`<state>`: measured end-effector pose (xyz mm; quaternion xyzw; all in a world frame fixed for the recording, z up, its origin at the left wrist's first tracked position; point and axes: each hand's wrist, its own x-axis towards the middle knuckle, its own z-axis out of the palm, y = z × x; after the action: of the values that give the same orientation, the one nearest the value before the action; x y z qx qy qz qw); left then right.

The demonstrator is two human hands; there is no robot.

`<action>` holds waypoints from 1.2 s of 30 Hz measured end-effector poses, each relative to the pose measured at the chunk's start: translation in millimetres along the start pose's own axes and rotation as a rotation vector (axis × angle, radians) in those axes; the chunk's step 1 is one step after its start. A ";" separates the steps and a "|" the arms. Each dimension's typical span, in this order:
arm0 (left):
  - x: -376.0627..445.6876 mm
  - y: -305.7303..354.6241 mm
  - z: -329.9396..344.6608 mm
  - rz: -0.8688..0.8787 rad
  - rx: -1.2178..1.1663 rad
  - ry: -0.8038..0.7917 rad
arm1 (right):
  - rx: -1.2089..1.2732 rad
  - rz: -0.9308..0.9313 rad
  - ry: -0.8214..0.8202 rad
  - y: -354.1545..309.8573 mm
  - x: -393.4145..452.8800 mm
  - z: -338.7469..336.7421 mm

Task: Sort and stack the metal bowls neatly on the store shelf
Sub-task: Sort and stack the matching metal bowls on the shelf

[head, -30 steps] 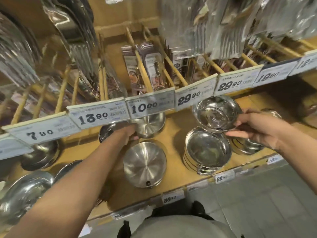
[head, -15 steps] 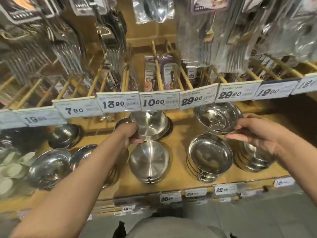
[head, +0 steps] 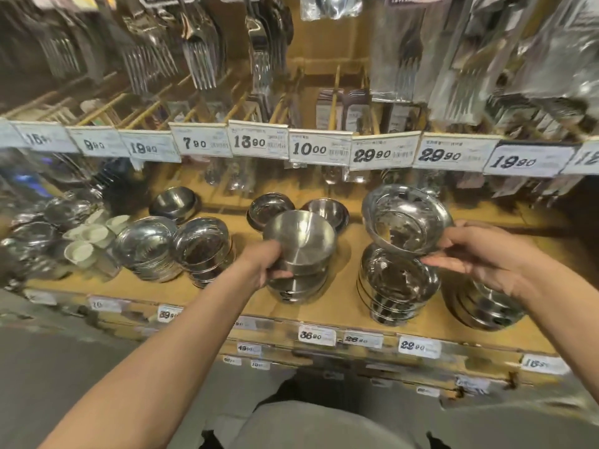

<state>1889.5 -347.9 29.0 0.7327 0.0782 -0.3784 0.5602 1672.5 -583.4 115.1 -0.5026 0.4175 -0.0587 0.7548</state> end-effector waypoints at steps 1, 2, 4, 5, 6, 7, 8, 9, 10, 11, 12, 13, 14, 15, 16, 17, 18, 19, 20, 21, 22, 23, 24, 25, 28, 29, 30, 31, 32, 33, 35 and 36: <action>-3.2 -2.7 -1.1 -0.005 0.003 0.005 | -0.002 -0.001 -0.009 0.8 -1.9 -0.9; -6.2 -5.3 -1.9 -0.004 0.003 0.009 | -0.004 -0.002 -0.019 1.7 -3.6 -2.0; -12.0 -9.2 -1.5 0.011 -0.004 0.028 | -0.006 -0.002 -0.033 4.1 -5.4 -3.8; -15.4 -10.9 -0.2 0.019 -0.006 0.040 | -0.003 -0.004 -0.035 5.5 -5.7 -5.0; -17.7 -12.8 1.7 0.022 -0.006 0.057 | -0.001 -0.006 -0.037 7.1 -5.7 -5.8; -19.2 -14.6 3.6 0.019 -0.006 0.076 | 0.000 -0.006 -0.040 8.9 -5.6 -6.7; -20.1 -16.6 5.5 0.018 -0.007 0.100 | 0.000 -0.004 -0.042 10.7 -6.2 -7.5; -19.8 -18.7 7.3 0.017 -0.011 0.123 | 0.000 -0.004 -0.043 12.5 -7.0 -8.3; -19.1 -20.8 8.5 0.019 -0.011 0.142 | 0.004 -0.004 -0.044 14.5 -7.8 -9.1; -18.4 -23.1 9.6 0.019 -0.010 0.151 | 0.009 -0.008 -0.042 16.7 -8.7 -9.9; -18.4 -25.1 10.6 0.012 -0.006 0.148 | 0.009 -0.015 -0.038 18.9 -10.0 -10.0; -18.7 -27.0 11.2 0.002 -0.005 0.134 | 0.004 -0.023 -0.036 21.2 -11.5 -9.7; -19.9 -28.9 11.3 -0.008 -0.005 0.114 | -0.009 -0.027 -0.044 23.7 -12.8 -8.6; -21.3 -30.9 10.7 -0.015 -0.008 0.094 | -0.025 -0.029 -0.057 26.4 -13.8 -7.4; -22.2 -32.8 9.2 -0.019 -0.006 0.083 | -0.035 -0.028 -0.068 29.1 -14.7 -5.7; -23.2 -34.8 7.2 -0.022 0.003 0.073 | -0.036 -0.029 -0.075 31.7 -15.3 -4.1; -24.9 -36.2 5.0 -0.023 0.018 0.062 | -0.029 -0.031 -0.077 34.2 -15.6 -2.5; -27.3 -36.9 2.9 -0.026 0.034 0.050 | -0.022 -0.034 -0.085 35.8 -16.2 -0.6; -30.4 -36.7 0.7 -0.029 0.055 0.046 | -0.017 -0.038 -0.099 36.5 -17.1 2.1; -33.8 -35.9 -2.0 -0.033 0.083 0.055 | -0.012 -0.041 -0.113 36.5 -17.8 5.0; -36.8 -34.1 -5.8 -0.032 0.123 0.079 | -0.011 -0.042 -0.130 36.4 -18.5 8.7; -39.4 -31.1 -10.7 -0.020 0.162 0.116 | -0.015 -0.040 -0.150 36.2 -18.5 12.4; -41.2 -27.2 -16.9 0.005 0.194 0.157 | -0.023 -0.034 -0.173 36.0 -17.9 16.9; -42.9 -22.3 -23.8 0.041 0.215 0.195 | -0.033 -0.024 -0.193 35.9 -17.1 22.5; -55.8 -0.4 -42.9 0.178 0.176 0.176 | -0.068 0.010 -0.219 36.4 -12.4 46.5; -63.3 7.8 -47.7 0.212 0.134 0.125 | -0.083 0.015 -0.227 36.2 -11.3 57.5; -71.9 15.9 -52.2 0.228 0.088 0.059 | -0.093 0.018 -0.235 35.9 -10.7 70.5; -80.7 23.1 -57.0 0.228 0.044 -0.021 | -0.089 0.020 -0.241 35.5 -9.8 84.2; -88.5 29.0 -62.4 0.215 0.020 -0.101 | -0.084 0.022 -0.248 34.9 -9.4 99.6; -94.5 33.1 -68.3 0.200 0.017 -0.161 | -0.090 0.023 -0.265 34.1 -9.6 115.7; -99.7 35.6 -84.5 0.189 0.002 -0.193 | -0.113 0.027 -0.326 33.0 -10.4 149.9; -98.8 35.1 -95.0 0.204 -0.021 -0.165 | -0.107 0.035 -0.352 32.8 -10.8 166.9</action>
<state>1883.5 -246.3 127.4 0.6974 -0.0392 -0.3774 0.6081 1769.7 -443.5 119.2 -0.5373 0.2900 0.0657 0.7892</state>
